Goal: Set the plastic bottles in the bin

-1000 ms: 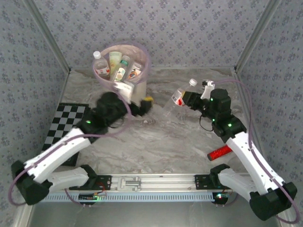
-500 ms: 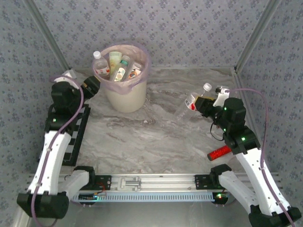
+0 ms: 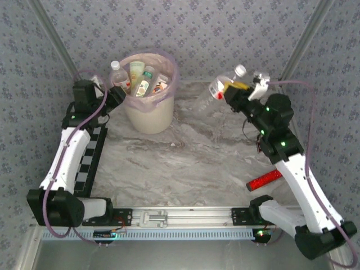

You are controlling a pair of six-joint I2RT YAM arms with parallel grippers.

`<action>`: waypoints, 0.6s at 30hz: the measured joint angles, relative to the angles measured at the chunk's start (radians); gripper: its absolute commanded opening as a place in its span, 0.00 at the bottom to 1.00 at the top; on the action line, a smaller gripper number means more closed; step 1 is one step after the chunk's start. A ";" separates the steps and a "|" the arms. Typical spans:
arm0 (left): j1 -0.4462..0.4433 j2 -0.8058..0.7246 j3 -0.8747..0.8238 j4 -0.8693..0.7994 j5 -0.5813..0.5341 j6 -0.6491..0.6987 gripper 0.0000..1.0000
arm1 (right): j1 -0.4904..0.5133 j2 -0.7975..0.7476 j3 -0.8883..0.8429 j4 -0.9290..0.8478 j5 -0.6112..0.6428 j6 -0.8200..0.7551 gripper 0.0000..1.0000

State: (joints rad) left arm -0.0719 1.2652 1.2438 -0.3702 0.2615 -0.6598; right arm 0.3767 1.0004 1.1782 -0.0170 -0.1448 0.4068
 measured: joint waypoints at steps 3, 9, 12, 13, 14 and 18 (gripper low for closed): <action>0.000 0.034 0.043 -0.040 0.024 0.032 0.38 | 0.062 0.091 0.073 0.109 0.011 -0.059 0.20; 0.008 0.105 0.151 -0.136 0.069 0.077 0.22 | 0.107 0.198 0.143 0.193 0.023 -0.132 0.20; 0.013 0.131 0.189 -0.165 0.092 0.095 0.14 | 0.108 0.209 0.143 0.193 0.035 -0.155 0.19; 0.012 0.142 0.208 -0.182 0.099 0.103 0.13 | 0.108 0.209 0.143 0.193 0.039 -0.163 0.18; 0.012 0.153 0.229 -0.201 0.106 0.116 0.11 | 0.108 0.208 0.143 0.193 0.045 -0.170 0.17; -0.010 0.192 0.311 -0.291 0.146 0.193 0.07 | 0.109 0.197 0.141 0.193 0.059 -0.190 0.16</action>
State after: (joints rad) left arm -0.0822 1.4570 1.5547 -0.6617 0.4080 -0.4671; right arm 0.4854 1.1973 1.3190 0.1764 -0.0856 0.2165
